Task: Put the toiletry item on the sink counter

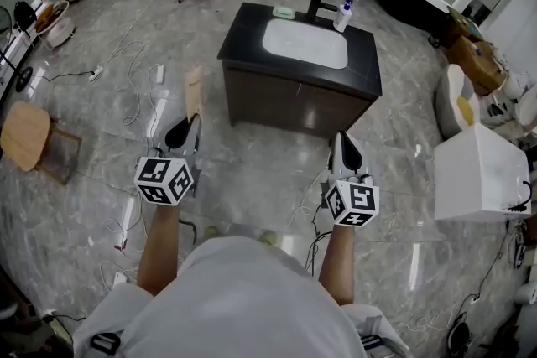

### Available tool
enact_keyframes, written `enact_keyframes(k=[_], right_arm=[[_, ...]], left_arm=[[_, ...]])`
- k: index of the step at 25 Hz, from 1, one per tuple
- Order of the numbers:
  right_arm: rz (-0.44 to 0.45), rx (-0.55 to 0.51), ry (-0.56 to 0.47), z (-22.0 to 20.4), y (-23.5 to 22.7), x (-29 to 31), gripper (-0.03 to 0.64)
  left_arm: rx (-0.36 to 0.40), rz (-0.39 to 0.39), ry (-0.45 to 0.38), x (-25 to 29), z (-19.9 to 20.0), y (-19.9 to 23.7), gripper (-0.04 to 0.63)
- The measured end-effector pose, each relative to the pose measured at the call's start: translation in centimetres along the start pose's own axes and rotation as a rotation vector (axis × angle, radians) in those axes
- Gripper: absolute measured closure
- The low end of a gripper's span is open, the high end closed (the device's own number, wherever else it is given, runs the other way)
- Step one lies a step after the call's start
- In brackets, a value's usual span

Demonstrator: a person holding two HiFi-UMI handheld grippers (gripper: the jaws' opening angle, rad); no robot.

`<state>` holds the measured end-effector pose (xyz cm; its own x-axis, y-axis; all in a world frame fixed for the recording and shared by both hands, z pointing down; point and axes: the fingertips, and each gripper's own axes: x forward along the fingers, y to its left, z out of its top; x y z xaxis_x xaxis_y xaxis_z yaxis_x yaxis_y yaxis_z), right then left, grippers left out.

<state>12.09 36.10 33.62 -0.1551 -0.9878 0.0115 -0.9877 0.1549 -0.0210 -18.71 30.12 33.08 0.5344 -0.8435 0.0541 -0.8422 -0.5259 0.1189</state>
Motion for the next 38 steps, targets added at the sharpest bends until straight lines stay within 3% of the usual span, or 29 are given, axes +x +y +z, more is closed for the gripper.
enact_keyframes(k=[10, 19, 28, 38], right_arm=[[0.079, 0.031, -0.021, -0.6, -3.8, -0.6, 0.614], [0.117, 0.009, -0.014, -1.1, -4.2, 0.8, 0.614], [0.069, -0.011, 0.013, -2.5, -5.2, 6.7, 0.614], [0.024, -0.017, 0.044, -4.1, -5.4, 20.0, 0.614]], left_arm=[[0.015, 0.053, 0.003, 0.5, -1.6, -4.1, 0.577], [0.019, 0.053, 0.003, 2.0, -2.7, -4.5, 0.577], [-0.011, 0.012, 0.028, 8.2, -4.2, -0.6, 0.577], [-0.034, -0.017, 0.059, 19.4, -4.6, 8.4, 0.577]])
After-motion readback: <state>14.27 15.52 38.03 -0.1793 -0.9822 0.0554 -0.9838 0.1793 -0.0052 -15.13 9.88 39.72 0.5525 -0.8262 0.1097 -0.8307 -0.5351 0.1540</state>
